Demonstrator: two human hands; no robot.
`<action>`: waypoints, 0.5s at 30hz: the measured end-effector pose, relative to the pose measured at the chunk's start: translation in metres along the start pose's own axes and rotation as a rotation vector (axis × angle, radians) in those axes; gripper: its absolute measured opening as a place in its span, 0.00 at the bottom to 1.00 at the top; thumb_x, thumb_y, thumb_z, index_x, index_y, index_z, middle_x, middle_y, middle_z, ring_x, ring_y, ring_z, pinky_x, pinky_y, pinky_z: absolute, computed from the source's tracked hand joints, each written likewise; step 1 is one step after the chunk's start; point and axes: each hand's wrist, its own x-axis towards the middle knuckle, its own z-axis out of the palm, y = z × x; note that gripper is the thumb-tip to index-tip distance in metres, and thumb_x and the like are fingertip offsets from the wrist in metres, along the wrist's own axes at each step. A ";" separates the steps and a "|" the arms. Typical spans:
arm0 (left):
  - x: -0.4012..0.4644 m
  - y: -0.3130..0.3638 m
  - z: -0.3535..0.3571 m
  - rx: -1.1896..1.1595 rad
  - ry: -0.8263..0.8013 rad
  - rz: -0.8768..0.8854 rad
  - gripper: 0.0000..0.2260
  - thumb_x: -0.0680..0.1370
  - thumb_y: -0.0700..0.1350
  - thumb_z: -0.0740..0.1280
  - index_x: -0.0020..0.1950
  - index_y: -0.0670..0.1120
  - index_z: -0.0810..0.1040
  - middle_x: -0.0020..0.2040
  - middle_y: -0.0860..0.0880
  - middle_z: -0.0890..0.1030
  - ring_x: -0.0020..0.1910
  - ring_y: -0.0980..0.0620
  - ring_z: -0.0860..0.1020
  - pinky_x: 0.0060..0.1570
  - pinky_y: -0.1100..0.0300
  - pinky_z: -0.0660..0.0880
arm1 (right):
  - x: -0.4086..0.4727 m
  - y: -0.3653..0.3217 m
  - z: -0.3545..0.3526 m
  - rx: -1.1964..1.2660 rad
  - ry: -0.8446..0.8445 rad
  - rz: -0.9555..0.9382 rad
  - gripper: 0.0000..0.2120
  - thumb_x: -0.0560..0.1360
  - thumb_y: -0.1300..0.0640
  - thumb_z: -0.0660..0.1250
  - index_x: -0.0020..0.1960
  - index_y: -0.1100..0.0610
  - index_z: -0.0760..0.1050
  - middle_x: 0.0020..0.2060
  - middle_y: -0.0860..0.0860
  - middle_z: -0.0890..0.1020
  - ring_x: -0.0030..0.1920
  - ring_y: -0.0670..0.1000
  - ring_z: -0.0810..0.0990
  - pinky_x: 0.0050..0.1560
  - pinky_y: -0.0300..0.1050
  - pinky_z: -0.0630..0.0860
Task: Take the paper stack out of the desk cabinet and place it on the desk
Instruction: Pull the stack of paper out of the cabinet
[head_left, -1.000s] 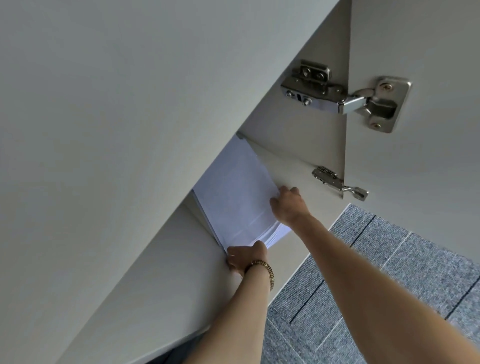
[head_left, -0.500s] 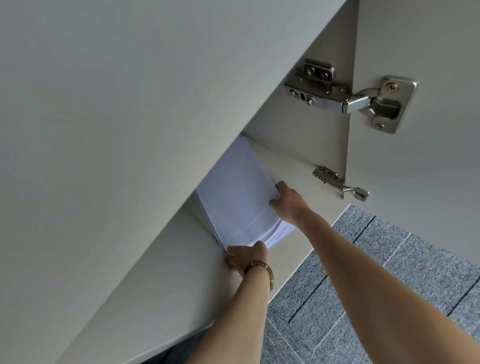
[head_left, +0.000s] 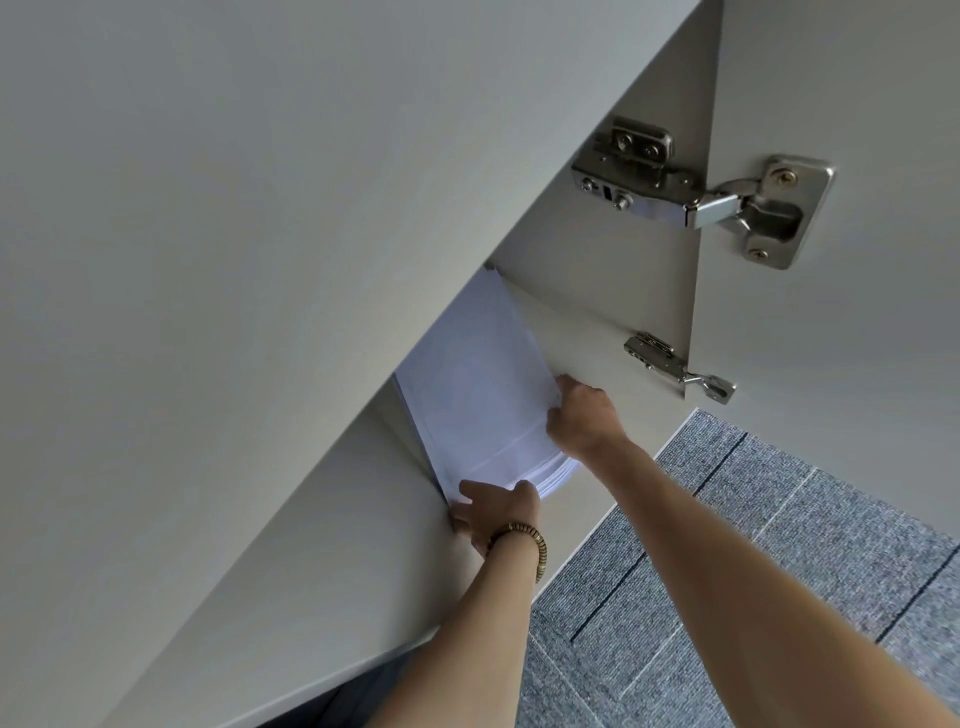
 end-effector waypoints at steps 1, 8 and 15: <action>0.000 -0.001 0.000 0.011 -0.001 0.008 0.29 0.72 0.42 0.65 0.71 0.39 0.61 0.75 0.37 0.59 0.72 0.34 0.63 0.65 0.43 0.72 | 0.001 -0.002 0.002 0.026 -0.003 0.006 0.19 0.75 0.65 0.58 0.65 0.64 0.70 0.61 0.66 0.74 0.62 0.69 0.75 0.63 0.52 0.72; 0.006 0.005 -0.004 -0.038 -0.007 -0.042 0.28 0.73 0.43 0.66 0.71 0.38 0.61 0.73 0.33 0.61 0.73 0.33 0.62 0.65 0.43 0.73 | 0.011 -0.002 -0.003 0.193 -0.157 0.049 0.12 0.77 0.62 0.57 0.60 0.61 0.63 0.55 0.64 0.77 0.49 0.61 0.73 0.46 0.45 0.66; 0.005 0.006 -0.008 0.026 0.119 -0.014 0.32 0.75 0.58 0.64 0.73 0.39 0.63 0.71 0.34 0.66 0.71 0.33 0.65 0.69 0.42 0.67 | -0.014 0.050 -0.026 0.239 -0.113 0.066 0.18 0.77 0.62 0.62 0.66 0.62 0.70 0.57 0.64 0.80 0.57 0.64 0.78 0.52 0.49 0.73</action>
